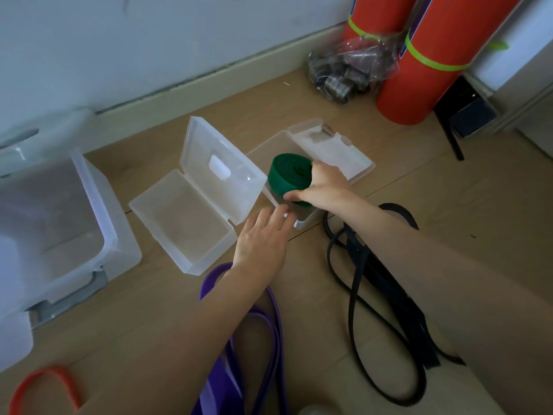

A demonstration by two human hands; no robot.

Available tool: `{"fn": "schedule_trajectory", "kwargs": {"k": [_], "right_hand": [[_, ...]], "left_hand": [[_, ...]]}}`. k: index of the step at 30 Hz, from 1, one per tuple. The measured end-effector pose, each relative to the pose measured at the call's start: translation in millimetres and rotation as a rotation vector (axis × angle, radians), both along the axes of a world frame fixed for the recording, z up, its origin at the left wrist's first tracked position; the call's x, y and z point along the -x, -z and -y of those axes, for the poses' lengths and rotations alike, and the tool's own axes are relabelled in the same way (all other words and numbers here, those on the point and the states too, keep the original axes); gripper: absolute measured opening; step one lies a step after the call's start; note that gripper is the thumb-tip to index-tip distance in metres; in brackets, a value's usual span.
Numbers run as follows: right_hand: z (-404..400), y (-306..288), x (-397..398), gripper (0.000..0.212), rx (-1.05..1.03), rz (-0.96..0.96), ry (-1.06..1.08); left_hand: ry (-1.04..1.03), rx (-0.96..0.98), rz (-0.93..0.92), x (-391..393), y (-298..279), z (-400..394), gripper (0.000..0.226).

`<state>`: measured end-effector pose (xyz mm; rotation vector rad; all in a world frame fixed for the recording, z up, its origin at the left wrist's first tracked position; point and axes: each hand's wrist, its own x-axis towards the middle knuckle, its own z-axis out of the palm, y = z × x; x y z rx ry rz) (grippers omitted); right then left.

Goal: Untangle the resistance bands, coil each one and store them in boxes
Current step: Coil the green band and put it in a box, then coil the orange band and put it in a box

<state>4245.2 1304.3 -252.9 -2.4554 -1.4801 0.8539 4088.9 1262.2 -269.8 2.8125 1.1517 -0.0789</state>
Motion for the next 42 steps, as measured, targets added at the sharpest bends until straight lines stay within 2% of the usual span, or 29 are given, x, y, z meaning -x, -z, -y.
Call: {"fn": "schedule_trajectory", "kwargs": {"k": [3,5,8,12,14,16,18,20,22,23,26,27,29,31,35,36,37,39,41,42], "right_hand": [[6.0,11.6,11.2,0.084,0.030,0.292,-0.123],[12.1,17.6,15.1,0.085,-0.007,0.402,-0.184],[13.1,15.3,10.1,0.087,-0.021,0.387,-0.226],[14.1,6.5,-5.5,0.088,0.002,0.168,-0.294],[18.7,6.2,-4.8,0.088,-0.005,0.217,-0.300],[19.2,8.0,2.8,0.088,0.014,0.359,-0.316],[18.8,11.0,12.9,0.078,0.006,0.517,-0.327],[18.0,10.7,19.4,0.048,-0.045,0.644,-0.365],[13.5,10.6,21.5,0.030,-0.056,0.677,-0.384],[12.8,11.2,22.9,0.030,-0.040,0.653,-0.374],[8.2,13.3,22.4,0.063,0.032,0.466,-0.237],[7.3,11.6,20.2,0.068,0.041,0.409,-0.219],[9.3,3.1,14.4,0.065,0.038,0.292,-0.226],[19.9,-5.7,9.8,0.061,-0.025,0.125,-0.182],[78.2,-12.4,38.8,0.032,-0.423,-0.081,0.041],[94.7,-8.9,52.3,0.026,-0.466,-0.122,0.082],[109.3,-2.8,66.1,0.024,-0.442,-0.155,0.110],[131.7,14.5,93.9,0.033,-0.221,-0.221,0.126],[144.8,31.2,114.9,0.052,-0.003,-0.249,0.071],[147.2,36.6,121.3,0.054,0.037,-0.251,0.043]], "left_hand": [[-0.010,-0.036,0.054,3.8,0.8,-0.7,0.053],[0.008,-0.017,0.105,5.1,3.9,-2.2,0.055],[0.016,-0.028,0.132,7.4,5.5,-3.1,0.057],[-0.029,0.047,0.088,10.5,10.8,-4.0,0.063],[-0.026,0.063,0.050,11.4,15.9,-3.1,0.067],[-0.028,0.061,0.028,13.8,18.8,-1.1,0.071],[-0.013,0.046,0.001,17.5,20.0,0.4,0.073],[-0.018,0.038,-0.004,16.9,20.4,0.1,0.071],[-0.020,0.047,-0.008,11.2,17.5,-2.9,0.069],[-0.015,0.063,-0.015,8.5,15.7,-3.9,0.068],[-0.026,0.093,-0.050,8.1,14.0,-4.3,0.072],[-0.022,0.097,-0.067,9.4,12.7,-4.8,0.073],[-0.021,0.110,-0.075,11.9,9.5,-5.8,0.075],[-0.038,0.136,-0.001,13.8,2.9,-4.3,0.073],[-0.100,0.231,0.288,42.1,-22.0,21.2,0.055],[-0.135,0.251,0.365,55.6,-26.0,29.1,0.048],[-0.194,0.236,0.426,70.9,-26.7,37.9,0.043],[-0.403,0.269,0.436,100.9,-22.2,59.6,0.039],[-0.665,0.474,0.414,125.0,-16.8,81.8,0.051],[-0.765,0.562,0.418,135.2,-13.2,90.6,0.055]]}}
